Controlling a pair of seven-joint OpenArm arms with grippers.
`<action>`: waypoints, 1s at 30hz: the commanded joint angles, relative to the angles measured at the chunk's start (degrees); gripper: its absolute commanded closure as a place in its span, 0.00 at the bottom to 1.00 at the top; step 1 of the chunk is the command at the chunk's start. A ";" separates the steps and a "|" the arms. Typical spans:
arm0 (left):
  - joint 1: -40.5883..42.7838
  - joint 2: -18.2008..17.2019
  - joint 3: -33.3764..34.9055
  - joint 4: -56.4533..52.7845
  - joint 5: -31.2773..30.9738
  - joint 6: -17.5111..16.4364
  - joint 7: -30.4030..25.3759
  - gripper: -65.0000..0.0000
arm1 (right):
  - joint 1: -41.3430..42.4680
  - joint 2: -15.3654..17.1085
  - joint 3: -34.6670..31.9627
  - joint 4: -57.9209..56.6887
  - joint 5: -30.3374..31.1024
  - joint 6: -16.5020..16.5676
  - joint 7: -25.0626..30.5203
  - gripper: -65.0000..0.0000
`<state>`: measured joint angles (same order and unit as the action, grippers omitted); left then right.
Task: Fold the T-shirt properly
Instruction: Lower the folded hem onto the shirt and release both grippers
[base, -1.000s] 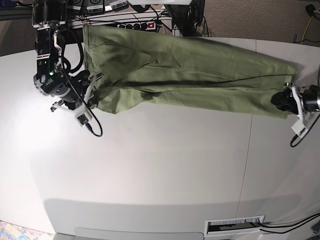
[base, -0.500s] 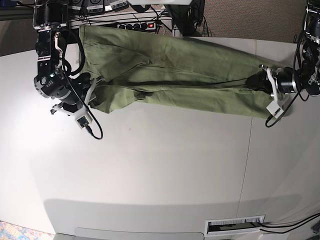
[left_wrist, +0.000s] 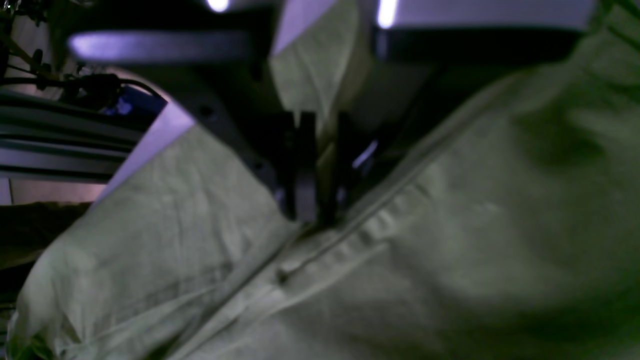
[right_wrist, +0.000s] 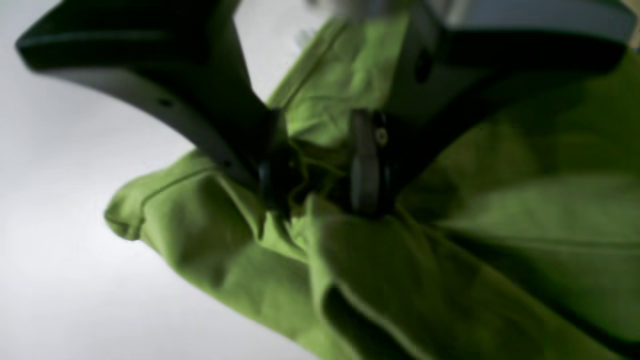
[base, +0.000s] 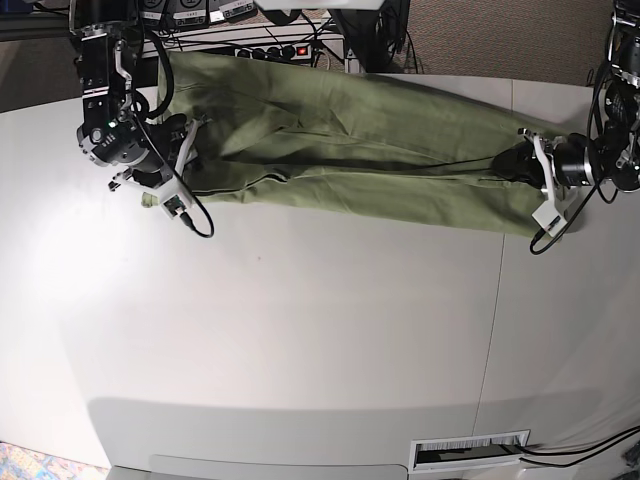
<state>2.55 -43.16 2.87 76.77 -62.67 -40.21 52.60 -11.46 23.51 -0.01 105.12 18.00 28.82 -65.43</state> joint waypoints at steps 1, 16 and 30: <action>-0.33 -1.14 -0.50 0.33 1.16 0.21 0.17 0.92 | 0.37 0.81 0.50 0.07 -1.62 0.04 0.39 0.69; -0.59 0.92 -0.50 0.33 9.16 0.21 -8.31 0.93 | 5.73 0.79 0.50 -19.45 -7.61 0.00 13.97 0.69; -7.65 6.01 -0.50 0.33 14.53 1.81 -6.95 0.92 | 18.47 1.22 0.50 -21.18 0.61 0.04 6.82 0.69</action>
<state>-4.05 -35.94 2.87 76.60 -48.12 -38.61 45.84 6.50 23.59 0.21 83.31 19.25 28.71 -58.46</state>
